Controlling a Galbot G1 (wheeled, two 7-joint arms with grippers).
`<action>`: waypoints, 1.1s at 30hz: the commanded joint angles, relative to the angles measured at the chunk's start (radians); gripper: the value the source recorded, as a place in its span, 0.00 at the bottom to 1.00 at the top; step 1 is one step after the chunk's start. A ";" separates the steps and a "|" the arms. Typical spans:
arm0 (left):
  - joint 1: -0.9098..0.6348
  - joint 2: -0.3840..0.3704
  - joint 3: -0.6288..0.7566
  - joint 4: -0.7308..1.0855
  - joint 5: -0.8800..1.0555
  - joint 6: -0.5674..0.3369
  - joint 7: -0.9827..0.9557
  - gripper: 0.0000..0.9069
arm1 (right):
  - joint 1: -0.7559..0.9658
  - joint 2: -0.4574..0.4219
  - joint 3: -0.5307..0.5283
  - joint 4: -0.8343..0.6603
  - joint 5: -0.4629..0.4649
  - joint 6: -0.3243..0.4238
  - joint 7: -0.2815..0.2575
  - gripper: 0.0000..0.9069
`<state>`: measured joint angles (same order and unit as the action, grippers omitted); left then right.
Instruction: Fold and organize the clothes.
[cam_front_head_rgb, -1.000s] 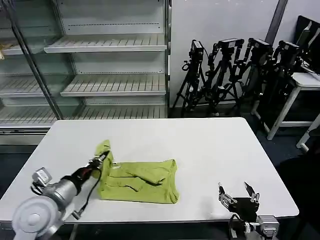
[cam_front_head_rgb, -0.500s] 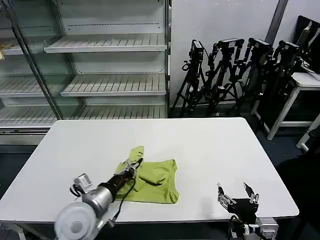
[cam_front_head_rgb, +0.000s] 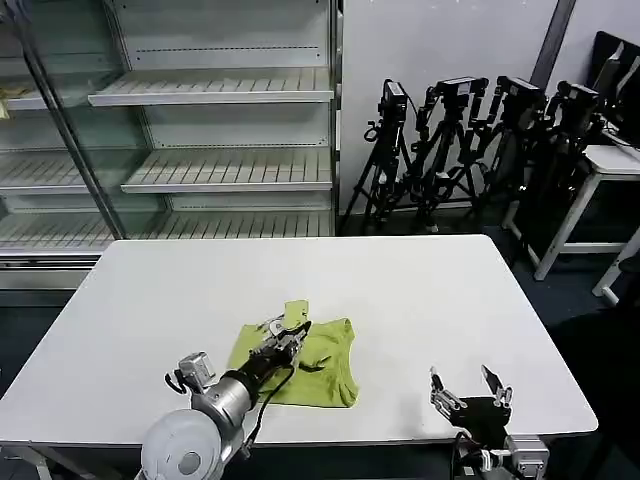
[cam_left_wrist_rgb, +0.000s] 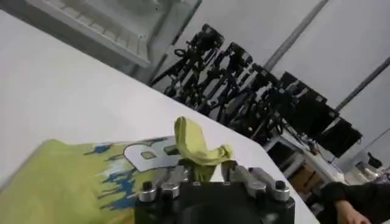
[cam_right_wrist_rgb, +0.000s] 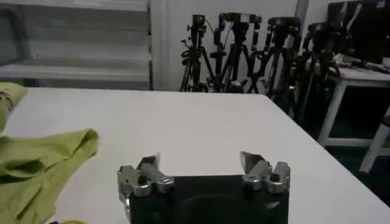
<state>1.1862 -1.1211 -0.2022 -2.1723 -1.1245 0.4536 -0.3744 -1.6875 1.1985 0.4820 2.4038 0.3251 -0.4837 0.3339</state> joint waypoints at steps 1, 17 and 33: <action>0.004 0.014 -0.039 -0.125 0.023 0.012 0.001 1.00 | 0.012 -0.002 -0.015 -0.020 -0.004 0.004 0.000 1.00; 0.110 0.166 -0.235 -0.013 -0.027 0.112 -0.048 1.00 | 0.062 0.006 -0.049 -0.061 0.001 0.013 -0.006 1.00; 0.077 0.063 -0.206 0.175 -0.073 0.123 0.048 1.00 | 0.042 0.002 -0.016 -0.049 0.006 0.011 0.000 1.00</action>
<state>1.2737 -1.0152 -0.3950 -2.1224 -1.1654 0.5603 -0.3696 -1.6433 1.2012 0.4591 2.3548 0.3315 -0.4715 0.3311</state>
